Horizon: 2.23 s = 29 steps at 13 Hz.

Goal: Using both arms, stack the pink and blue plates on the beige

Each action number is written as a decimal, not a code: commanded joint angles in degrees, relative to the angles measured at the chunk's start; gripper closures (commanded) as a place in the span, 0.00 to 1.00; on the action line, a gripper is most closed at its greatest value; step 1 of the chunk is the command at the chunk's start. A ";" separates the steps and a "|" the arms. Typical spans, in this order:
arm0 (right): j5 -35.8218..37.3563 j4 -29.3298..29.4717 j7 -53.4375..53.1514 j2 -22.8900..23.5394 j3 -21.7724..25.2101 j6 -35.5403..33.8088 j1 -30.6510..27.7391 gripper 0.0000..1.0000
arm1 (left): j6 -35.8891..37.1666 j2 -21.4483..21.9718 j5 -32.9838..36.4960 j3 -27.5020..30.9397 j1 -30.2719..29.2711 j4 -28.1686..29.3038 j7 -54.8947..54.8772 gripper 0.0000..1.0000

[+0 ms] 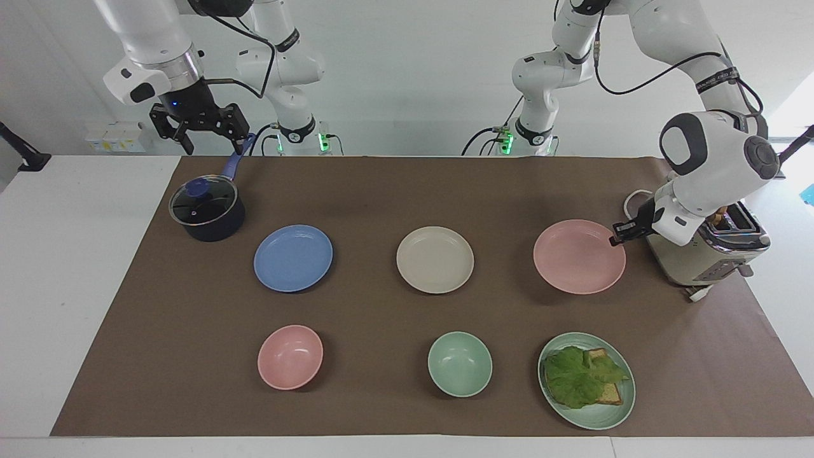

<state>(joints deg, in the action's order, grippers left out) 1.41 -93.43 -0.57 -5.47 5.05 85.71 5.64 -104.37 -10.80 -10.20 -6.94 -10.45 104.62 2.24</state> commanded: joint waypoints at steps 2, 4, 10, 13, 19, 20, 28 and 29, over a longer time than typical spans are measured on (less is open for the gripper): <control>0.26 -1.14 1.80 -0.77 -0.04 1.13 -0.54 0.00 | -0.03 1.84 -3.16 -1.32 8.30 0.67 6.19 1.00; 0.26 -1.14 1.80 -0.68 -0.04 1.13 -0.54 0.00 | -0.57 1.93 -5.60 -1.58 11.76 0.85 6.20 1.00; 0.26 -1.23 1.80 -0.77 -0.05 1.13 -0.54 0.00 | -14.17 1.67 -16.31 -1.50 22.92 8.05 13.94 1.00; 0.26 -1.23 1.80 -0.77 -0.04 1.13 -0.54 0.00 | -20.16 -0.01 -17.57 -1.50 25.30 11.04 14.29 1.00; 0.26 -1.23 1.80 -0.77 -0.13 1.13 -0.54 0.00 | -23.86 -2.64 -17.84 -1.41 27.06 11.58 15.52 0.86; 0.26 -1.32 1.80 -0.77 -0.05 1.13 -0.54 0.00 | -23.95 -2.56 -17.84 -1.41 27.06 11.58 15.43 0.03; 0.17 -1.67 1.45 -1.21 -0.05 1.13 -0.54 0.00 | -14.42 -0.01 -14.51 0.25 25.93 8.08 15.34 0.00; 0.09 -1.06 1.45 -0.86 -0.04 1.13 -0.80 0.00 | -10.19 0.86 -11.28 0.70 24.35 5.97 15.52 0.00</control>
<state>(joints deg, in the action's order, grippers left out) 1.41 -93.65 -0.57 -5.48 5.06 85.71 5.61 -121.98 -12.58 -25.30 -7.59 15.82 113.46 17.28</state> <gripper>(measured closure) 0.000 0.000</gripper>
